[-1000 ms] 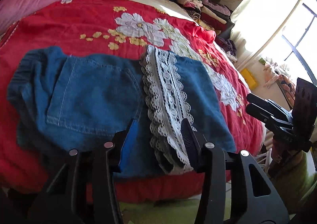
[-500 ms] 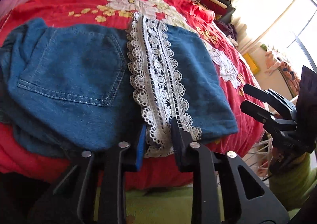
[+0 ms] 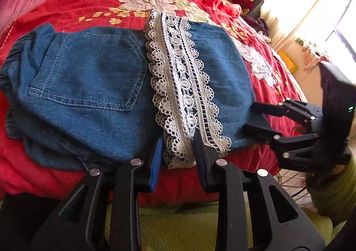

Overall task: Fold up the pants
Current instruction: 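Open both grippers and release the folded pants onto the bedspread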

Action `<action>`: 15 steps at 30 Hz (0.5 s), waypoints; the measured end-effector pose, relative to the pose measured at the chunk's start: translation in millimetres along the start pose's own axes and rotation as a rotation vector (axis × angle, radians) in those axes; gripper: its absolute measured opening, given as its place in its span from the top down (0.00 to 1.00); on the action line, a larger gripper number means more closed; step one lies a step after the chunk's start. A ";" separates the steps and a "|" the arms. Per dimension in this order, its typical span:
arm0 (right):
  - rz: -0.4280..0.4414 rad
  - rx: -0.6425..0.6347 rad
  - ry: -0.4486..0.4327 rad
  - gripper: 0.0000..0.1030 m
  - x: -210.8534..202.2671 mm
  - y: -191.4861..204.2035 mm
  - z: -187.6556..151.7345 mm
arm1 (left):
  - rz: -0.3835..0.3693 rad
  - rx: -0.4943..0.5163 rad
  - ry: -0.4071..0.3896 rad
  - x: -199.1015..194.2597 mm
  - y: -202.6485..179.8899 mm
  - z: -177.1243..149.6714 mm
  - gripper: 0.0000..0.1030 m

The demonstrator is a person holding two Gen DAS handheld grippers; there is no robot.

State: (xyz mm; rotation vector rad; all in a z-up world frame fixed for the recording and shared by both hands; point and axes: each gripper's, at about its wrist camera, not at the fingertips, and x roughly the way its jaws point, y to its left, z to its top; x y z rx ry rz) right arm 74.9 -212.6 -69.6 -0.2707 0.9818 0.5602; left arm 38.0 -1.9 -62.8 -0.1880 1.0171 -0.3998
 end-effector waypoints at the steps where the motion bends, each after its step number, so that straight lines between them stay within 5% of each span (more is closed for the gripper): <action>1: 0.007 0.006 -0.003 0.51 -0.3 -2.3 -2.6 | -0.001 0.001 0.000 0.4 -0.2 0.3 0.78; 15: 0.067 0.090 -0.035 0.48 -16.2 -14.6 -1.0 | 0.016 0.015 -0.040 -14.0 -3.0 3.0 0.67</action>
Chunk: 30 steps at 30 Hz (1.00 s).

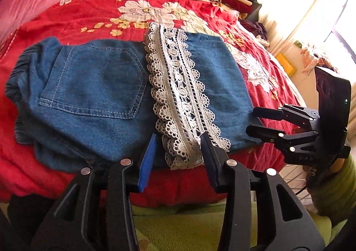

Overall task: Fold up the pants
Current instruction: 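Open both grippers and release the folded pants onto the bedspread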

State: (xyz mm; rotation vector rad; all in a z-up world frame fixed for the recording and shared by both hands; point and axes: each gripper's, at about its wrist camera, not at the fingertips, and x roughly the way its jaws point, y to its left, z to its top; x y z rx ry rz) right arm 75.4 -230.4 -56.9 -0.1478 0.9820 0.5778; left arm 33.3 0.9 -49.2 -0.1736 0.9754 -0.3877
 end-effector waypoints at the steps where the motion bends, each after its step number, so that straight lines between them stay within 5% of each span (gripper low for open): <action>1: -0.003 0.001 -0.005 0.46 -1.6 0.1 0.0 | 0.003 0.001 -0.002 -1.0 -0.1 0.1 0.66; 10: -0.010 0.037 -0.046 0.28 -17.3 -6.6 1.3 | 0.028 0.023 -0.026 -9.2 -5.3 2.1 0.48; 15: -0.017 0.066 -0.074 0.27 -27.0 -12.3 3.3 | 0.057 0.043 -0.055 -18.5 -8.6 4.8 0.36; 18: -0.035 0.077 -0.095 0.13 -32.7 -14.2 4.7 | 0.091 0.055 -0.074 -24.3 -9.9 6.7 0.22; 24: -0.040 0.084 -0.118 0.13 -39.6 -14.4 8.3 | 0.133 0.072 -0.101 -33.5 -11.1 8.9 0.10; 30: -0.048 0.072 -0.150 0.13 -48.6 -10.2 17.2 | 0.159 0.070 -0.121 -40.8 -8.3 11.1 0.09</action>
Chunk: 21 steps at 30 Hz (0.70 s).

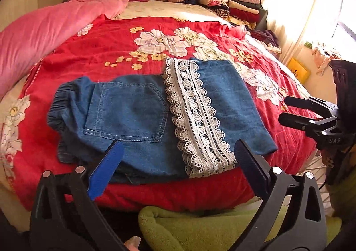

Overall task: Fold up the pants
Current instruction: 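Open both grippers and release the folded pants onto the bedspread, then grasp the elastic cuff end with the right gripper and lift it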

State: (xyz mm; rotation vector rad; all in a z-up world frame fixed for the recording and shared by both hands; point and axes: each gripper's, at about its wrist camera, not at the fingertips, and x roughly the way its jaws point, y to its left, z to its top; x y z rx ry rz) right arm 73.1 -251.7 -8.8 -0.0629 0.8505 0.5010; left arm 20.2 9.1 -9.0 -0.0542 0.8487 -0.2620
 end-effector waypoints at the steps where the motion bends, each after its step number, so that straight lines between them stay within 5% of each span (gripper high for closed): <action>1: 0.001 0.000 -0.010 0.13 -2.4 1.2 2.4 | 0.005 -0.002 -0.003 -1.2 1.1 0.3 0.09; 21: 0.072 -0.109 -0.084 0.13 -0.7 55.2 62.7 | 0.089 -0.082 -0.054 -24.2 45.0 0.1 0.09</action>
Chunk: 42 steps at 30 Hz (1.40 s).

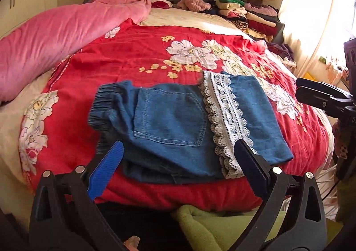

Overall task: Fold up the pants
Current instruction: 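Grasp the elastic cuff end with the right gripper and lift it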

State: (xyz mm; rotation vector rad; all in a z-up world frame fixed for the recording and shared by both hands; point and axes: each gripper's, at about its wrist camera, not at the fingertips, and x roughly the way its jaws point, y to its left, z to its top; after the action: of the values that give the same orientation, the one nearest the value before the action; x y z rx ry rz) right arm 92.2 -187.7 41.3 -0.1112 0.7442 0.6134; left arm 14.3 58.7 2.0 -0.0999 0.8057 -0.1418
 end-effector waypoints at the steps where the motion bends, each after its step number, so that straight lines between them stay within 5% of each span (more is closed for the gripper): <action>1: 0.006 -0.004 0.000 0.13 2.1 2.3 3.1 | 0.004 -0.010 -0.002 -0.9 4.9 -0.1 0.09; 13: 0.086 -0.085 0.045 0.13 51.4 33.3 45.6 | 0.029 -0.209 0.032 7.9 80.4 -10.1 0.09; 26: 0.188 -0.192 0.157 0.13 132.4 75.4 74.1 | -0.011 -0.257 0.060 29.6 92.4 -17.8 0.10; 29: 0.227 -0.207 0.199 0.13 156.5 86.9 81.4 | -0.017 -0.266 0.070 38.1 94.0 -17.6 0.24; 30: 0.239 -0.214 0.216 0.13 165.5 91.5 83.1 | -0.031 -0.266 0.076 41.4 93.8 -17.5 0.39; 31: 0.246 -0.219 0.228 0.13 172.7 95.2 84.5 | -0.038 -0.260 0.088 45.5 92.7 -18.7 0.42; 42: 0.354 -0.242 0.411 0.13 252.0 135.3 81.5 | -0.056 -0.256 0.084 44.6 94.2 -24.2 0.43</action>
State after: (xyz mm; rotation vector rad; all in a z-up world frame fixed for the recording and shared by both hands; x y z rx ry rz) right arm 209.2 70.0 -50.2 -0.3404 1.0971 1.0365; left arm 35.6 143.4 -59.9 -0.3597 0.9026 -0.0955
